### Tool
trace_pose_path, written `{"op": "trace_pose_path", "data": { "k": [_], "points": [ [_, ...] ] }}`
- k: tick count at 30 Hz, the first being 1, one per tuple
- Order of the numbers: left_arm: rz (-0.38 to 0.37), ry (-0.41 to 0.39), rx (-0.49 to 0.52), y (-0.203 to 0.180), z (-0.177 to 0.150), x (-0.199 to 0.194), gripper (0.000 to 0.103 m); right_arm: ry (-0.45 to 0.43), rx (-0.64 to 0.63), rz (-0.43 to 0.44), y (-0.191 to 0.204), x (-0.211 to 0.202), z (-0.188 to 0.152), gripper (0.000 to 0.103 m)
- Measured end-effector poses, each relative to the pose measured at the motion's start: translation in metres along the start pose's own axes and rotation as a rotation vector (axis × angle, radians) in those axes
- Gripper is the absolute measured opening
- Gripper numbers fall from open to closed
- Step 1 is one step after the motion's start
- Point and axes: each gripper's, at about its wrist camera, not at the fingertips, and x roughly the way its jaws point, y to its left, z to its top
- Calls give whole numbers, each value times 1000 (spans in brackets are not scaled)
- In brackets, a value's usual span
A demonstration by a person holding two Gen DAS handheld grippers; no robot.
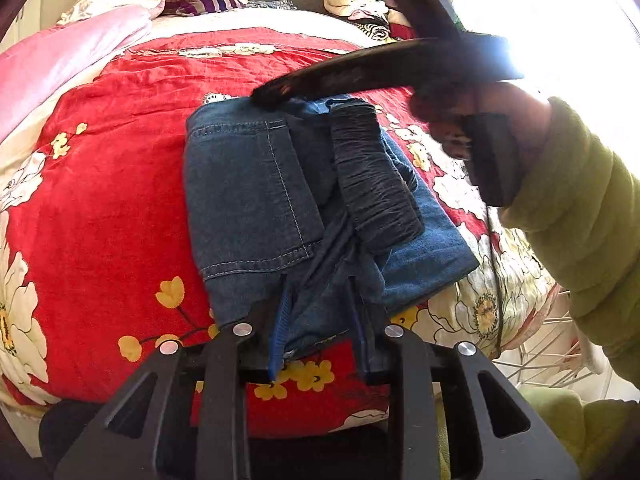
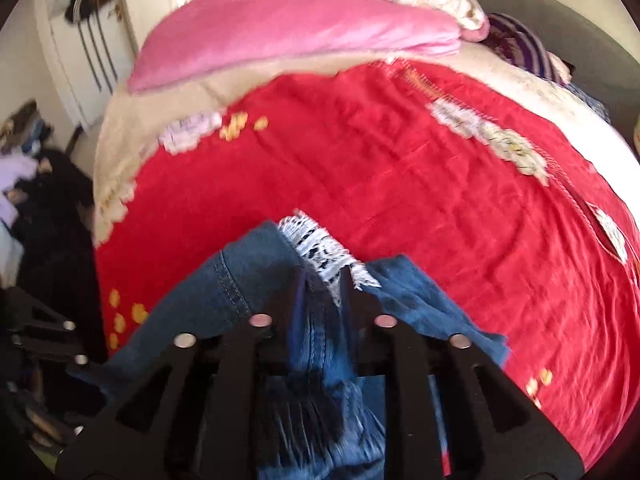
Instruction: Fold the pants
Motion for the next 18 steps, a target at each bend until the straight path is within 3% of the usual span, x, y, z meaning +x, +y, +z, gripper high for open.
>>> {"op": "trace_pose_path", "data": {
  "k": [3,9,18],
  "points": [
    [-3,0,-5,0,1,0,27,-59,45,-19,-6,-28,-4,31],
    [-12,-5,-13,-1,0,-6,35,-168,110,-41,-8,-77,-17,62],
    [16,-40,-9,-6,1,-27,49,-292,139,-95,9,-133,-41,79]
  ]
}}
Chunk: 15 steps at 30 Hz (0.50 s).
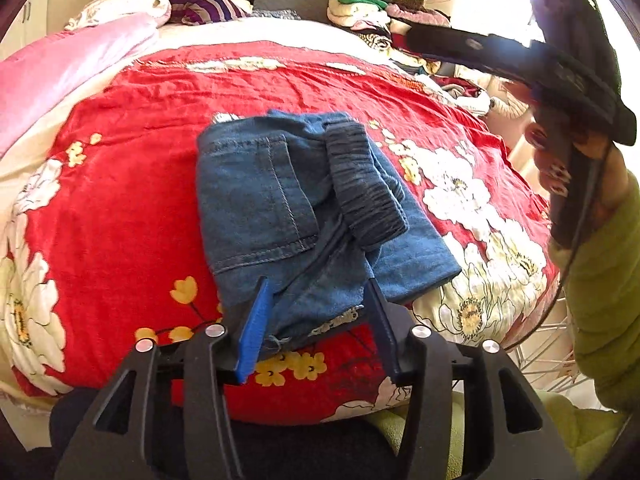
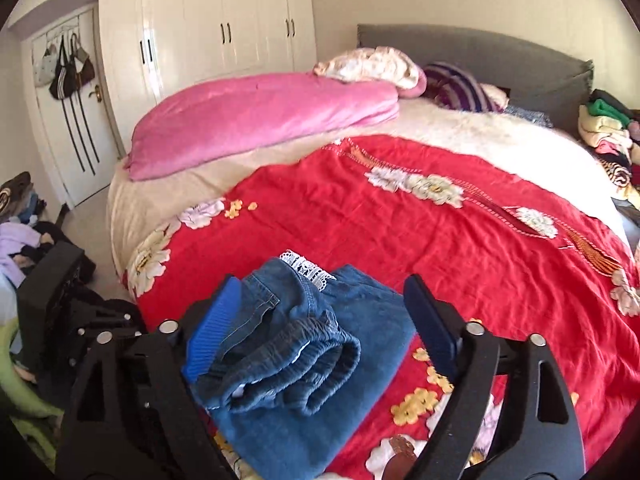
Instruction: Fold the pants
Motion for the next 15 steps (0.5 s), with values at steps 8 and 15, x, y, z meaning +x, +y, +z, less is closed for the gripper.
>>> {"op": "trace_pose_path", "data": {
  "k": [8,15],
  "points": [
    [41,-58,-12,3,6,-23,66,-54,31,-35,0,-31,-9,85],
    [83,-92,-9,4,11,-37,66,-92,78,-72,-9,-49,-19,89]
  ]
}}
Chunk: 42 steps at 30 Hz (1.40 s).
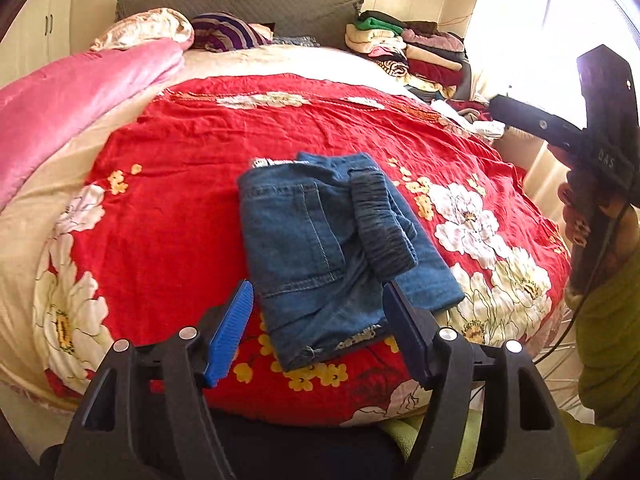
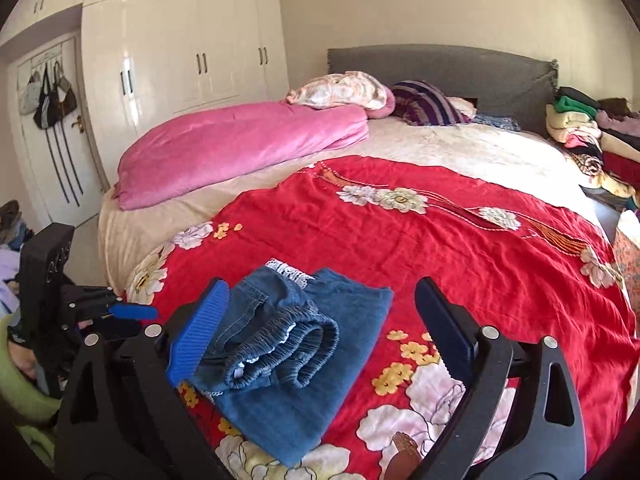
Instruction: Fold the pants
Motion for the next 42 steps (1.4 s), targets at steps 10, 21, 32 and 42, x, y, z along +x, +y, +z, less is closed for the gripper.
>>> {"op": "trace_pose_path", "data": {
  "k": [10,21,32,42],
  "points": [
    [37,-29,-2,1,5,-7,93,-14,48,-20,-8,-15,-17,91],
    [88,-36,-9,8,14,-3,98,25,90,-15,-12,-4,-37,92],
    [118,-3,-16,18,21,21,98,123,117,-19,-15,32,-57,92],
    [107,70,-43,30,29,70,98,214,199,-23,-31,68,-73,92]
  ]
}}
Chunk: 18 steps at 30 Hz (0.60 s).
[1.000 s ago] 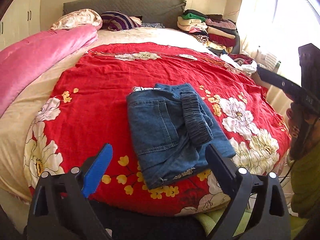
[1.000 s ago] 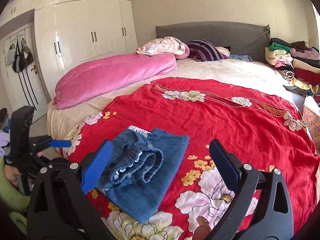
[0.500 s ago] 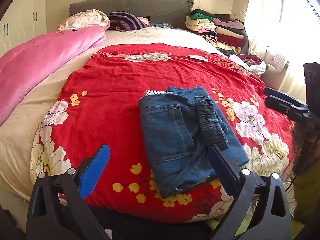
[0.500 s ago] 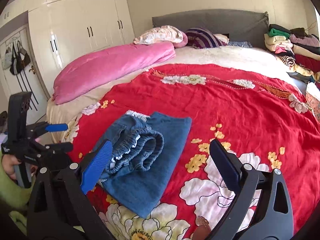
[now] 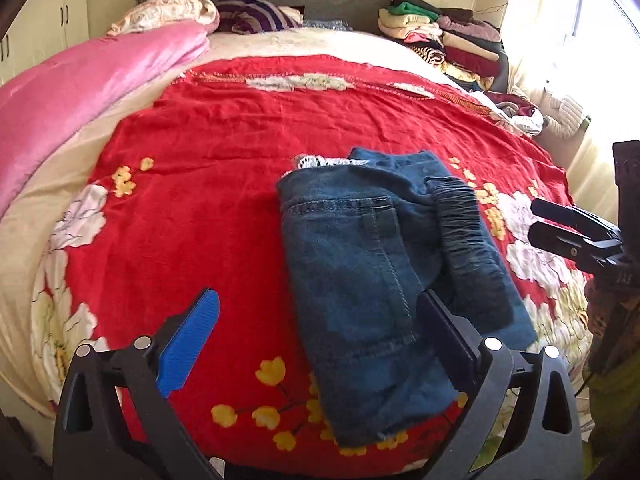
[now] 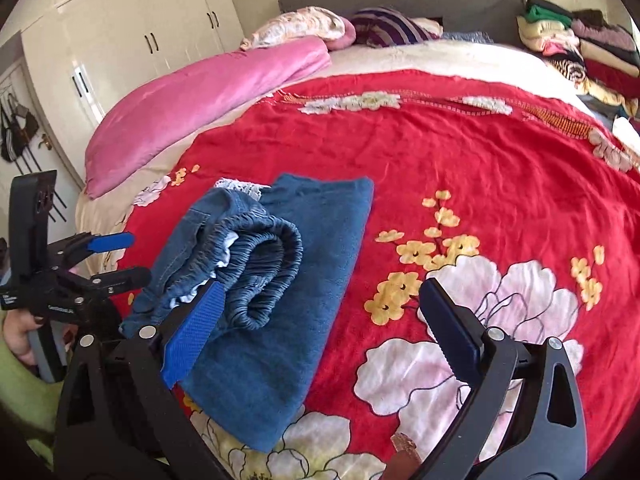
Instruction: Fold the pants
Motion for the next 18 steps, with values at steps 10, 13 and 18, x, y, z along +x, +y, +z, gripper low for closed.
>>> {"op": "trace_pose_path", "data": {
  "k": [10,13,18],
  "points": [
    [-69,56,-64,10,6,41,98,132,73,60,-9,44,2,70],
    [-72,54,-60,8,5,44,98,149,77,65,-9,54,1,66],
    [-81,52,-52,4,6,46,98,152,68,83,-6,59,1,65]
  ]
}}
